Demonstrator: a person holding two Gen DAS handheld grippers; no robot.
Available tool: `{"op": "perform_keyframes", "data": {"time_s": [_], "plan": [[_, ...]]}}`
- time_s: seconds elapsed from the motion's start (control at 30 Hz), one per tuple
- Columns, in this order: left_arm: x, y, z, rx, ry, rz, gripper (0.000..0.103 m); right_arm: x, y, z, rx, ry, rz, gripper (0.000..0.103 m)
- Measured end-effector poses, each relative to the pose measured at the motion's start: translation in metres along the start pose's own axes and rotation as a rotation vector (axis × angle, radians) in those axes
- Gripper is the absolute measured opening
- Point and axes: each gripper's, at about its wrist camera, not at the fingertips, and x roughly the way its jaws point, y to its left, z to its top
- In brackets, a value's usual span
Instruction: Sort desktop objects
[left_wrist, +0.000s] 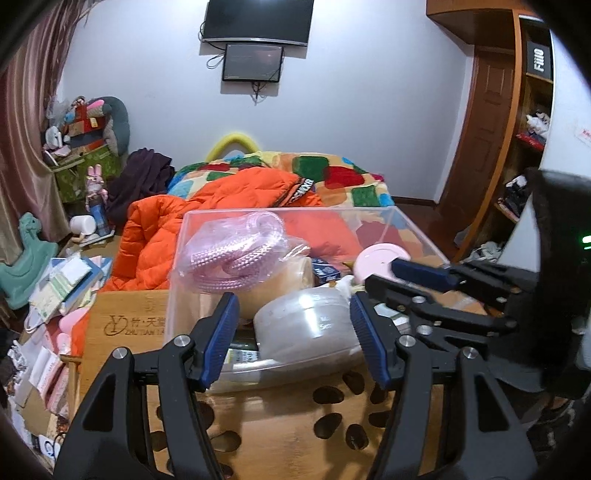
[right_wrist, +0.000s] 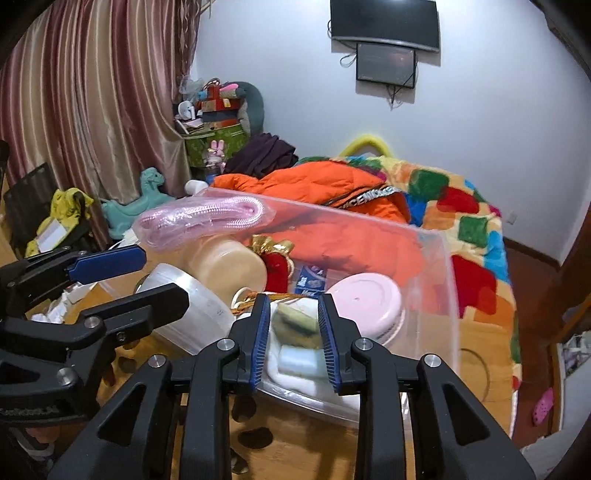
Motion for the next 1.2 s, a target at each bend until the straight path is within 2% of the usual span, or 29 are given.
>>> {"op": "perform_keyframes", "data": {"time_s": [0.07, 0.27, 0.47, 0.57, 0.67, 0.9, 1.03, 1.2], "plan": [[-0.002, 0.0, -0.001, -0.006, 0.005, 0.009, 0.068, -0.007, 0.001, 0.0, -0.006, -0.016, -0.028, 0.038], [-0.01, 0.002, -0.005, -0.03, 0.016, 0.013, 0.071, -0.031, 0.001, -0.002, -0.004, -0.052, -0.083, 0.056], [-0.026, -0.008, -0.01, -0.01, 0.001, 0.033, 0.076, -0.054, 0.006, -0.01, -0.045, -0.078, -0.174, 0.071], [-0.037, -0.014, -0.013, -0.003, -0.013, 0.035, 0.08, -0.066, 0.004, -0.015, -0.027, -0.09, -0.187, 0.077], [-0.046, -0.017, -0.018, -0.002, -0.02, 0.032, 0.082, -0.079, 0.003, -0.021, -0.007, -0.102, -0.203, 0.082], [-0.053, -0.026, -0.031, 0.006, -0.01, 0.033, 0.083, -0.102, 0.004, -0.043, 0.025, -0.101, -0.217, 0.083], [-0.055, -0.03, -0.039, 0.009, -0.013, 0.04, 0.083, -0.111, 0.002, -0.056, 0.084, -0.102, -0.179, 0.091], [-0.061, -0.034, -0.045, 0.018, -0.016, 0.056, 0.083, -0.116, 0.009, -0.064, 0.082, -0.106, -0.182, 0.091]]}}
